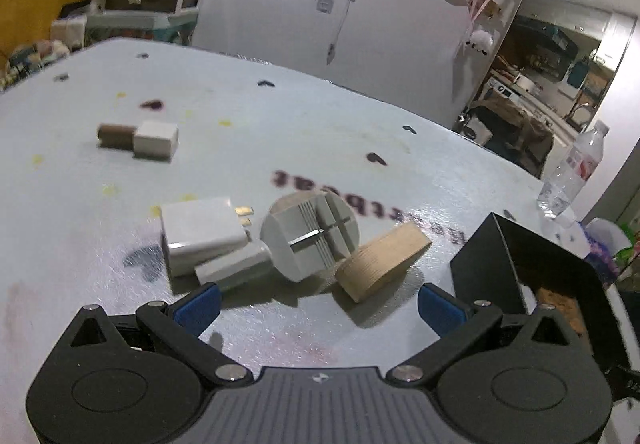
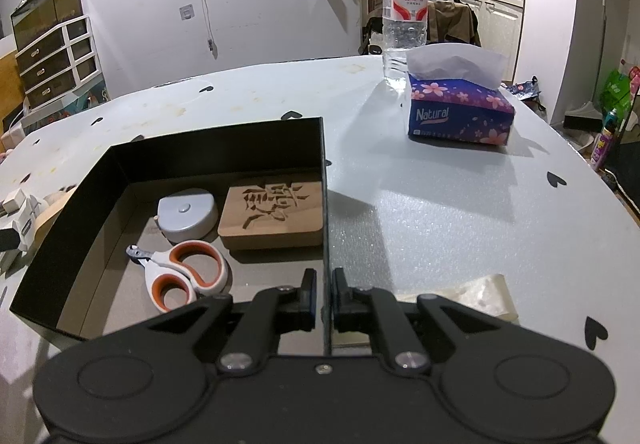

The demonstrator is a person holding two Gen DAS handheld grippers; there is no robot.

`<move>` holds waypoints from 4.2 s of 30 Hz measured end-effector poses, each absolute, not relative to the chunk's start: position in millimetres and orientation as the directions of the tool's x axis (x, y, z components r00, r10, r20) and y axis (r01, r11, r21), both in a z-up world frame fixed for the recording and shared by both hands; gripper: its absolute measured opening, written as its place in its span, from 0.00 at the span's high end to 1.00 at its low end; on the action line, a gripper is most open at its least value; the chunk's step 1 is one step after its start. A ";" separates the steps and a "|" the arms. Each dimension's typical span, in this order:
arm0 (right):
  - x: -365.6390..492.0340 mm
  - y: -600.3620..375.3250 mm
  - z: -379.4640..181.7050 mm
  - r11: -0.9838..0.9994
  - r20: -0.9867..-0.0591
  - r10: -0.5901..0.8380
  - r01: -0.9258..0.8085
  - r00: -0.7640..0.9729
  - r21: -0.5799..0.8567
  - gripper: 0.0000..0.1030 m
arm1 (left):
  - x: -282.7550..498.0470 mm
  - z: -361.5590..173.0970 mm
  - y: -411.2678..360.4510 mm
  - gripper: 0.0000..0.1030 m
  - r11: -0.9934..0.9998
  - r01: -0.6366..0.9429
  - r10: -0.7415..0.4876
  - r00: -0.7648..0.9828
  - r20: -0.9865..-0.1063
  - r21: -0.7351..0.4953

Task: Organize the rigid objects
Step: 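Move the left tool to the white watch-strap tool and grasp it, then carry the watch-strap tool into the black box and open the left tool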

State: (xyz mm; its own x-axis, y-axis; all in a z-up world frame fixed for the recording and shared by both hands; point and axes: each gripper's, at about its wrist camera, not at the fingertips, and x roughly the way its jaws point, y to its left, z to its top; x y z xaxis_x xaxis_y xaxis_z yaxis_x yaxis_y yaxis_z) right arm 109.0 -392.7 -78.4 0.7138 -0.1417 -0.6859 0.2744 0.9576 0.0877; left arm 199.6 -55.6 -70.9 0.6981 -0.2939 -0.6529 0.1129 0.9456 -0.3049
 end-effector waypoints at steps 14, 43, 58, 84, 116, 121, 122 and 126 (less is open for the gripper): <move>109.6 -391.9 -78.9 0.958 -0.687 -0.145 0.274 0.713 0.082 0.91 | 227.1 -89.4 -46.5 0.00 0.929 0.072 -0.300 0.720 -0.626 -0.362; 110.1 -391.2 -80.4 0.957 -0.687 -0.144 0.277 0.712 0.085 0.90 | 254.6 -84.4 -51.4 0.39 0.920 -0.113 -0.175 0.739 -0.651 -0.375; 110.0 -391.1 -80.5 0.958 -0.688 -0.145 0.275 0.711 0.082 0.90 | 218.2 -58.4 -62.7 0.40 0.931 0.092 -0.278 0.805 -0.524 -0.353; 109.4 -392.1 -80.5 0.957 -0.689 -0.140 0.277 0.711 0.091 0.93 | 175.4 -46.1 -218.6 0.40 0.456 0.879 -0.701 0.260 -0.664 -0.138; 110.8 -394.7 -80.1 0.953 -0.695 -0.140 0.286 0.705 0.098 0.95 | 212.7 -65.9 -250.4 0.62 0.408 0.872 -0.682 0.094 -0.725 -0.270; 110.8 -394.8 -80.0 0.953 -0.695 -0.140 0.287 0.705 0.098 0.95 | 217.4 -74.5 -255.8 0.74 0.407 0.857 -0.684 0.057 -0.727 -0.316; 110.8 -394.6 -80.1 0.953 -0.696 -0.141 0.287 0.704 0.098 0.95 | 216.9 -75.9 -257.8 0.75 0.399 0.858 -0.688 0.048 -0.724 -0.323; 110.5 -394.3 -79.8 0.953 -0.696 -0.141 0.287 0.704 0.096 0.95 | 213.2 -75.7 -266.6 0.75 0.380 0.869 -0.692 0.040 -0.721 -0.317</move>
